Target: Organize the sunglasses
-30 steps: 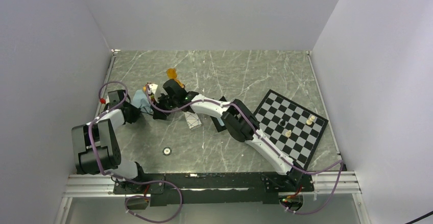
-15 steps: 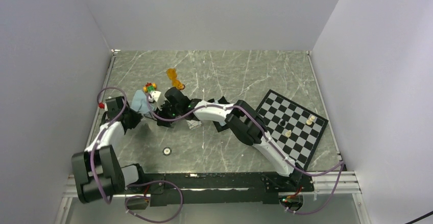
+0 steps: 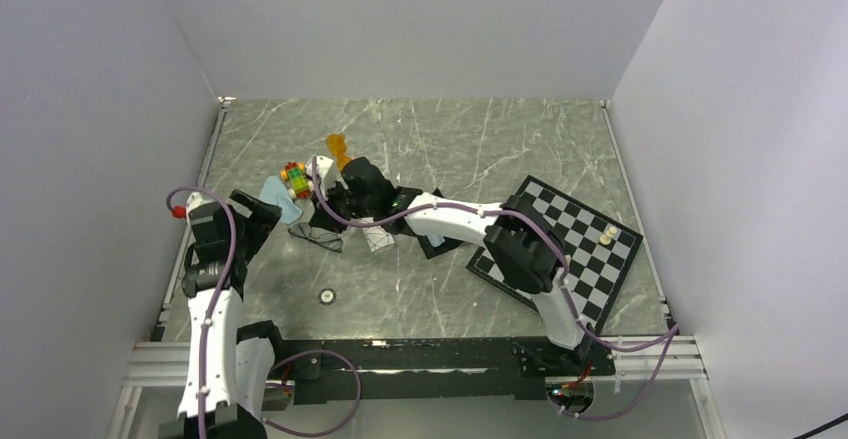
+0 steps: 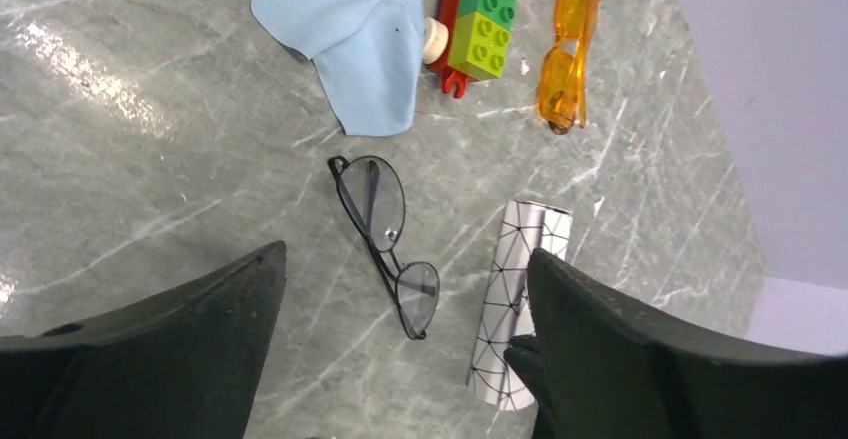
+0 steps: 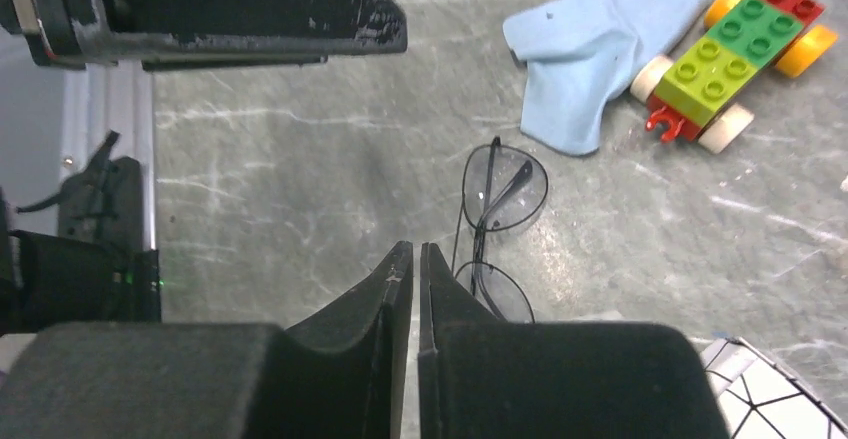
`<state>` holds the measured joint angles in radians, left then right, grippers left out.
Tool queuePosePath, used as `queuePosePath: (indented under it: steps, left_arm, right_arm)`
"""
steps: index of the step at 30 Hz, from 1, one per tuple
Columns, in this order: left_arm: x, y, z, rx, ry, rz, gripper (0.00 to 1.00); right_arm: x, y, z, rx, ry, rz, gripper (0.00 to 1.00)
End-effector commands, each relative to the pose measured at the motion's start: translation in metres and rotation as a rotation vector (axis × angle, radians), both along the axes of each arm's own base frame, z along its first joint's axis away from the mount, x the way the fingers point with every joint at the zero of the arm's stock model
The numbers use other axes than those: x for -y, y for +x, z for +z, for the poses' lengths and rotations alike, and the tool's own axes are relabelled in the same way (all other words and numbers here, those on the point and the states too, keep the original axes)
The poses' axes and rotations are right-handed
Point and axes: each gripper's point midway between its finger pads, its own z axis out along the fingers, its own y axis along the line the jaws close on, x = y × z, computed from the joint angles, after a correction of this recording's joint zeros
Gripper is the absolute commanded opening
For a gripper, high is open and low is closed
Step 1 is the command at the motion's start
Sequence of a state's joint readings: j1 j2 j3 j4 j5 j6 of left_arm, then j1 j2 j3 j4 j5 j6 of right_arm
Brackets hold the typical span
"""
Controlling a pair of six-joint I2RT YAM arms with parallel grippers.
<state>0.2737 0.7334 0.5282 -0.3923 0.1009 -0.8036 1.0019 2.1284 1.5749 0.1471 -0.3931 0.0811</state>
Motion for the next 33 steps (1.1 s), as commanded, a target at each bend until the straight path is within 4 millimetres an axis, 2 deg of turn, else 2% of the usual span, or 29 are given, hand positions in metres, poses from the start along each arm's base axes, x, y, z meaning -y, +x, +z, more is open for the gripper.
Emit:
queuePosePath:
  steps: [1,4,7,11,16,18,25,28,31,33]
  left_arm:
    - [0.003,-0.011,0.032,0.053,0.007,0.0,0.99]
    - [0.001,-0.015,0.032,0.06,0.018,0.019,0.99]
    - [0.001,-0.016,0.024,0.038,0.014,0.019,0.99]
    - [-0.003,-0.018,0.011,-0.021,0.023,0.033,0.99]
    - [-0.005,-0.016,-0.002,-0.058,0.023,0.033,0.99]
    - [-0.006,-0.016,-0.006,-0.071,0.024,0.036,0.99]
    - [-0.008,-0.015,-0.012,-0.084,0.026,0.04,0.99]
    - [-0.008,-0.014,-0.013,-0.086,0.024,0.036,0.99]
    - [-0.008,-0.013,-0.014,-0.094,0.027,0.03,0.99]
    - [-0.005,-0.011,-0.012,-0.089,0.024,0.005,0.99]
  right_arm:
    - [0.003,-0.003,0.042,0.032,0.077,0.011,0.16]
    - [0.001,-0.005,0.031,0.074,0.044,0.048,0.19]
    - [-0.006,0.011,0.015,0.087,-0.016,0.014,0.27]
    - [-0.021,0.018,-0.02,0.097,-0.094,0.049,0.42]
    - [-0.036,0.028,-0.05,0.115,-0.161,0.059,0.48]
    - [-0.039,0.028,-0.061,0.101,-0.186,0.065,0.49]
    - [-0.037,0.01,-0.092,0.08,-0.233,0.107,0.54]
    - [-0.036,0.014,-0.101,0.119,-0.276,0.077,0.49]
    - [-0.033,0.013,-0.101,0.164,-0.304,0.081,0.25]
    - [-0.03,0.01,-0.093,0.201,-0.301,0.103,0.14]
